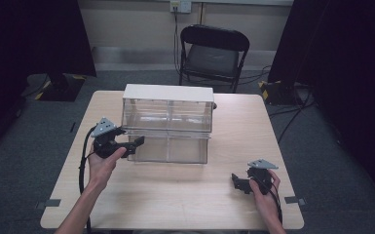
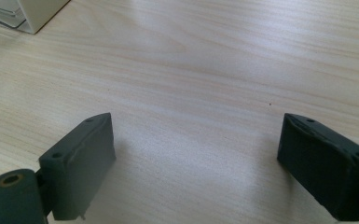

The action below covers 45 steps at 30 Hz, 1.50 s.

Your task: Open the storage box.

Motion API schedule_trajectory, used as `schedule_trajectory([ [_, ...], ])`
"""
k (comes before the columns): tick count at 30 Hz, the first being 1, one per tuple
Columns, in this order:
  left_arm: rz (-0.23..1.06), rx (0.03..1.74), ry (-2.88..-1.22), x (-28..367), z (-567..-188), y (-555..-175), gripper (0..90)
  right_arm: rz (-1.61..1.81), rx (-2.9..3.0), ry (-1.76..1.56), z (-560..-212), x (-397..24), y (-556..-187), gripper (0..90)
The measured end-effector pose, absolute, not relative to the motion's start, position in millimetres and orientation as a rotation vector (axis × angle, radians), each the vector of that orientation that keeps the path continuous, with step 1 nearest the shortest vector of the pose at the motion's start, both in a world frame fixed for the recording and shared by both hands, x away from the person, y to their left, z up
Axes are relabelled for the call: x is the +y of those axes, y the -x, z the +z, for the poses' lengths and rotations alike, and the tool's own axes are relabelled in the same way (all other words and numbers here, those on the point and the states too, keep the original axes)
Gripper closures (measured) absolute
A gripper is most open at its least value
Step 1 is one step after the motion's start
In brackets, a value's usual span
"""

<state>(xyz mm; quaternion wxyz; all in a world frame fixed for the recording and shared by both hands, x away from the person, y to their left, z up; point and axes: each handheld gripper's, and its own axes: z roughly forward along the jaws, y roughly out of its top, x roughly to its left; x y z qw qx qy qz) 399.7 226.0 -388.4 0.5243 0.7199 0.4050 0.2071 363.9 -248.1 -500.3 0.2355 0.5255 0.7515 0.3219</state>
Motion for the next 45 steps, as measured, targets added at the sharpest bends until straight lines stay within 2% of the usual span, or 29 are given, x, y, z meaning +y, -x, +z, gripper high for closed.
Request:
schedule_trajectory([
  [45,0.502,0.982,-1.743,225.8,-390.4,-402.0,18.9,0.883,2.062,-1.442,-500.3,-248.2,-364.0,10.2],
])
